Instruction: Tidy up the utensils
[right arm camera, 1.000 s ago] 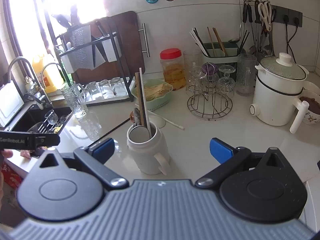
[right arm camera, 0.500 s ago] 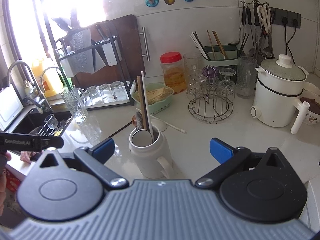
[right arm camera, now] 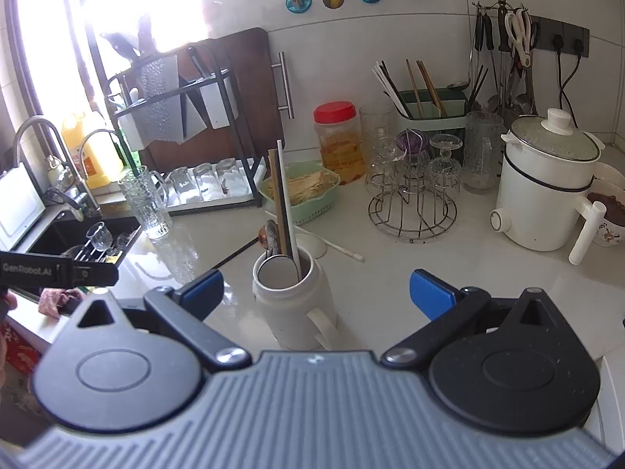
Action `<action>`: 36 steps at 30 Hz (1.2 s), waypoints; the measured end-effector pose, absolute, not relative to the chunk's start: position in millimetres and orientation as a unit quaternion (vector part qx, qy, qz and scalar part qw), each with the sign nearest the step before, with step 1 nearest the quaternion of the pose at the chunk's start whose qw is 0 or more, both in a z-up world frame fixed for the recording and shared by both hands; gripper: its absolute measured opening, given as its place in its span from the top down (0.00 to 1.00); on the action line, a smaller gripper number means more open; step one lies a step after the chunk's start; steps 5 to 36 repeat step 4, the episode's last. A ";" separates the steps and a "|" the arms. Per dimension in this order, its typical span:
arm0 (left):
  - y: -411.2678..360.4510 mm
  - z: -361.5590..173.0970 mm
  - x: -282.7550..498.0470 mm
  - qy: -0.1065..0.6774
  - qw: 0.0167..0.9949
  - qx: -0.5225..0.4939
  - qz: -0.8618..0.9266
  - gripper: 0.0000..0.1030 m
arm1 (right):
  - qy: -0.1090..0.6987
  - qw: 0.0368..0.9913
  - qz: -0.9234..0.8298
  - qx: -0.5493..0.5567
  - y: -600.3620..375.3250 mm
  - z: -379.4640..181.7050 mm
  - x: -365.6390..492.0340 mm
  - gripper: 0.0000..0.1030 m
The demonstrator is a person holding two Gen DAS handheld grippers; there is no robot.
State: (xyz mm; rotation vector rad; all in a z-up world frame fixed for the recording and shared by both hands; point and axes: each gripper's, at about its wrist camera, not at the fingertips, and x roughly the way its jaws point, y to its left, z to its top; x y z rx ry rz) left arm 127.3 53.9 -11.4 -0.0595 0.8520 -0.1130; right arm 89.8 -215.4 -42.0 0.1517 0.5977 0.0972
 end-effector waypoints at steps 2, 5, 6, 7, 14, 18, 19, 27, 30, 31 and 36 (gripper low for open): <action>53.4 -11.6 126.8 0.414 0.908 -0.026 -0.056 0.06 | 0.294 0.952 0.048 0.075 -215.1 -42.2 89.9 0.00; 52.7 -11.3 126.2 0.414 0.908 -0.025 -0.055 0.06 | 0.296 0.951 0.048 0.073 -214.4 -42.1 90.4 0.00; 52.7 -11.3 126.2 0.414 0.908 -0.025 -0.055 0.06 | 0.296 0.951 0.048 0.073 -214.4 -42.1 90.4 0.00; 52.7 -11.3 126.2 0.414 0.908 -0.025 -0.055 0.06 | 0.296 0.951 0.048 0.073 -214.4 -42.1 90.4 0.00; 52.7 -11.3 126.2 0.414 0.908 -0.025 -0.055 0.06 | 0.296 0.951 0.048 0.073 -214.4 -42.1 90.4 0.00; 52.7 -11.3 126.2 0.414 0.908 -0.025 -0.055 0.06 | 0.296 0.951 0.048 0.073 -214.4 -42.1 90.4 0.00; 52.7 -11.3 126.2 0.414 0.908 -0.025 -0.055 0.06 | 0.296 0.951 0.048 0.073 -214.4 -42.1 90.4 0.00; 52.7 -11.3 126.2 0.414 0.908 -0.025 -0.055 0.06 | 0.296 0.951 0.048 0.073 -214.4 -42.1 90.4 0.00; 52.7 -11.3 126.2 0.414 0.908 -0.025 -0.055 0.06 | 0.296 0.951 0.048 0.073 -214.4 -42.1 90.4 0.00; 52.7 -11.3 126.2 0.414 0.908 -0.025 -0.055 0.06 | 0.296 0.951 0.048 0.073 -214.4 -42.1 90.4 0.00; 52.7 -11.3 126.2 0.414 0.908 -0.025 -0.055 0.06 | 0.296 0.951 0.048 0.073 -214.4 -42.1 90.4 0.00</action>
